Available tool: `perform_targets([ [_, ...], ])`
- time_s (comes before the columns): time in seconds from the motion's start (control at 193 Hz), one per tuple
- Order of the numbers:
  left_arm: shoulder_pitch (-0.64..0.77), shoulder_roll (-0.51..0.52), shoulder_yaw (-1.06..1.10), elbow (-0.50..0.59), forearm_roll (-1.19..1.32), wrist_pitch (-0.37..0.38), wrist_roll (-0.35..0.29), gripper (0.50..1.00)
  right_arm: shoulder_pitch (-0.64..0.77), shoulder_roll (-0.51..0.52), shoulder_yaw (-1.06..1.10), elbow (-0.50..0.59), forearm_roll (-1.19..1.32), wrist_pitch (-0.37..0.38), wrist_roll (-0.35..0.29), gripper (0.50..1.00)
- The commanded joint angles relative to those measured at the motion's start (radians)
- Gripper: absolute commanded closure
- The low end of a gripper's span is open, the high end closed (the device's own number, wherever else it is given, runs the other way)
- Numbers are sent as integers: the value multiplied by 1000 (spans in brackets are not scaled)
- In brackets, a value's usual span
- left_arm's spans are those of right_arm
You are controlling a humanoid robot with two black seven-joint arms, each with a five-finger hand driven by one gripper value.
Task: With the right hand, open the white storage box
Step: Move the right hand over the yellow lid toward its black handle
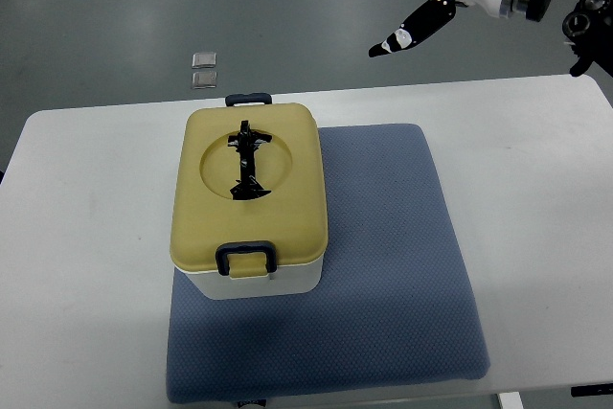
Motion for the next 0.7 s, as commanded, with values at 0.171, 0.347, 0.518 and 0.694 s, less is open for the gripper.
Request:
perform_targets([
  [0.171, 0, 0, 0, 0, 0, 0, 0, 500, 261, 17, -287, 50, -76, 1, 6, 583],
  [0.347, 0, 0, 2, 0, 0, 0, 0, 500, 386, 35, -398, 98, -76, 1, 6, 587],
  [0.518, 0, 0, 0, -1, 0, 0, 0, 500, 432, 143, -439, 109, -97, 1, 6, 597],
  [0.694, 0, 0, -1, -1, 0, -1, 0, 500, 435, 178, -442, 126, -110, 0, 26, 632],
])
